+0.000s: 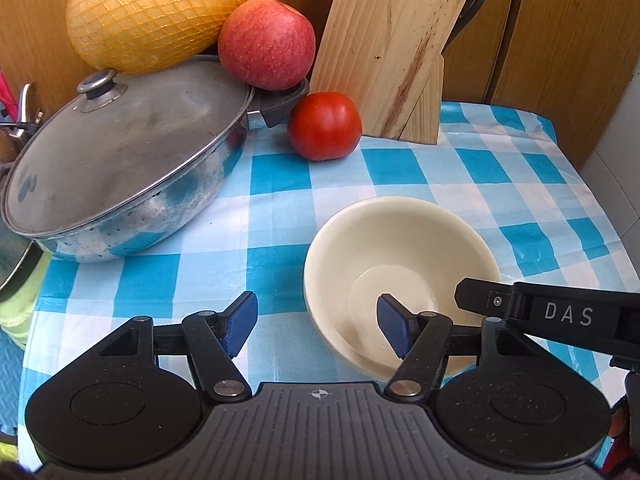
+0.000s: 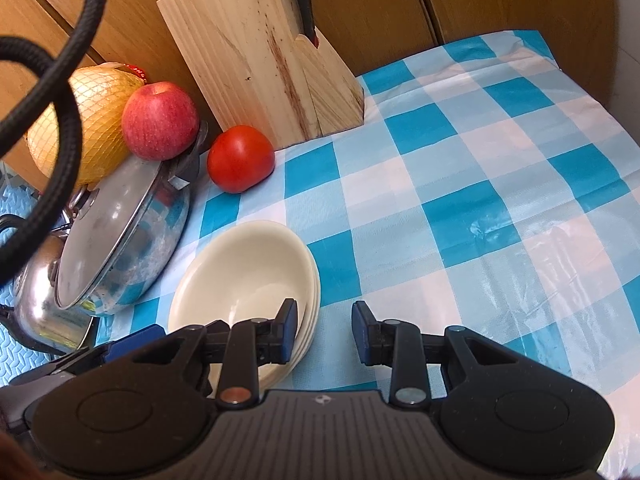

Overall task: Organize plates and bowls
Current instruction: 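Grasp the stack of cream bowls rim with both grippers and lift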

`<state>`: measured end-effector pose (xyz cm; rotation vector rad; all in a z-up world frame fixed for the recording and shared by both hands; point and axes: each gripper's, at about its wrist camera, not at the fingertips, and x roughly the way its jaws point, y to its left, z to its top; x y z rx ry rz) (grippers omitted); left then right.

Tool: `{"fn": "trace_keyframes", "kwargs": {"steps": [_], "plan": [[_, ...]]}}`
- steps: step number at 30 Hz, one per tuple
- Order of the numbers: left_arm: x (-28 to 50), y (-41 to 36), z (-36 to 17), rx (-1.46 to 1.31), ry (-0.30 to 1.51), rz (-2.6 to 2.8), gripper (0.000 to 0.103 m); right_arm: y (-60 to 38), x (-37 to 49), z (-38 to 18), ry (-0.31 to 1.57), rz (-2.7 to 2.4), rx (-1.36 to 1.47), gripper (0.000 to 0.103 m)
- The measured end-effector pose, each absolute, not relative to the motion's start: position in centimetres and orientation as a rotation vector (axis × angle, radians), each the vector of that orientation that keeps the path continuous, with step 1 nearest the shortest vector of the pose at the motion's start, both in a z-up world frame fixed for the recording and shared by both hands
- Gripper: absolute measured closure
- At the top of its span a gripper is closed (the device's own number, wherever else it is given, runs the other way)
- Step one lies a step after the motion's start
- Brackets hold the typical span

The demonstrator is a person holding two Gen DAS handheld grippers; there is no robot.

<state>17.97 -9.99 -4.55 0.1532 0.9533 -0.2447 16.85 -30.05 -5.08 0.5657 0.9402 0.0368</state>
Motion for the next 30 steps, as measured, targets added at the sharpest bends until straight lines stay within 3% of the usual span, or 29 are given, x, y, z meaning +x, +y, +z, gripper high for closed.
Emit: {"fn": "trace_keyframes", "kwargs": {"steps": [10,17,21,30], "plan": [[18.3,-10.1,-5.0,0.154,0.967,-0.247,0.033,-30.0,17.2,-5.4,0.947,0.047,0.561,0.075],[18.6,-10.4,-5.6,0.145,1.005,-0.260,0.055,-29.6,17.4,-5.5,0.950,0.074,0.569,0.088],[18.7,-10.4,-5.7,0.140,1.012,-0.269,0.062,-29.8,17.6,-5.7,0.951,0.088,0.586,0.091],[18.7,-10.8,-5.6,0.148,1.007,-0.282,0.063,-29.6,17.7,-5.7,0.950,0.093,0.579,0.091]]}}
